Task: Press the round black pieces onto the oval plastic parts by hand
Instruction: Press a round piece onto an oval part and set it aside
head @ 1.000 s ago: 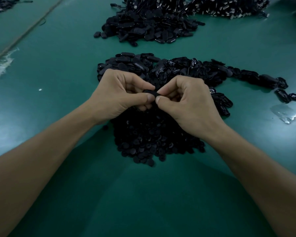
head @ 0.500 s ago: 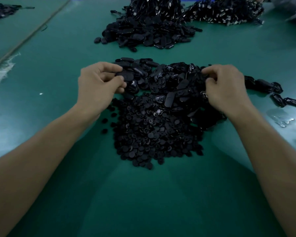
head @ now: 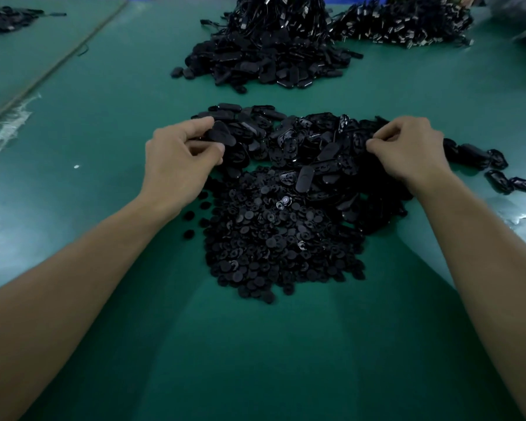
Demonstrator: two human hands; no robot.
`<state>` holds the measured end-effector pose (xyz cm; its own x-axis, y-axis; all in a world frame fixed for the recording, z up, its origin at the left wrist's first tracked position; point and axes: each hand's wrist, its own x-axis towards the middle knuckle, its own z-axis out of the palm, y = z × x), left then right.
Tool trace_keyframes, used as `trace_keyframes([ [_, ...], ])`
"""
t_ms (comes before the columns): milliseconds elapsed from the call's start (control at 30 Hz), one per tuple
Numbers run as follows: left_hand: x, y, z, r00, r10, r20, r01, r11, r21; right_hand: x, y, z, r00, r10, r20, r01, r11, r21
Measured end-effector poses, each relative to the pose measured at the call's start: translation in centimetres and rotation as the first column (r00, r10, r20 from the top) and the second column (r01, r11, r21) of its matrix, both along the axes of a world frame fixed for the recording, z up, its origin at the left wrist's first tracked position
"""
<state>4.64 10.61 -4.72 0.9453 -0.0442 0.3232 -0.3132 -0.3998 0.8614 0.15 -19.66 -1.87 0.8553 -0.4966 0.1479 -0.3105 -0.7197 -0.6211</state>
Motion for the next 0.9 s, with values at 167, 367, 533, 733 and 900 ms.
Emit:
trace_keyframes([
  [167, -0.4, -0.1, 0.1, 0.996, -0.048, 0.076, 0.044, 0.997, 0.055, 0.3, -0.1, -0.3, 0.997, -0.002, 0.072, -0.005, 0.995, 0.099],
  [367, -0.7, -0.2, 0.5, 0.991, -0.048, 0.128, 0.040, 0.997, 0.070, 0.3, -0.1, -0.2, 0.989, -0.008, 0.146, -0.020, 0.982, 0.187],
  [533, -1.3, -0.5, 1.0, 0.979, -0.057, 0.197, 0.045, 0.997, 0.064, -0.9, 1.0, 0.8, 0.953, -0.036, 0.301, -0.010, 0.989, 0.151],
  [733, -2.9, -1.9, 1.3, 0.951, -0.204, 0.232, 0.199, 0.979, 0.045, -2.8, 4.8, 2.0, 0.923, 0.112, 0.367, -0.244, 0.909, 0.337],
  [900, -4.1, -2.7, 2.1, 0.912, -0.327, 0.247, 0.322, 0.945, 0.064, -4.8, 7.4, 1.8, 0.868, 0.318, 0.382, -0.466, 0.786, 0.405],
])
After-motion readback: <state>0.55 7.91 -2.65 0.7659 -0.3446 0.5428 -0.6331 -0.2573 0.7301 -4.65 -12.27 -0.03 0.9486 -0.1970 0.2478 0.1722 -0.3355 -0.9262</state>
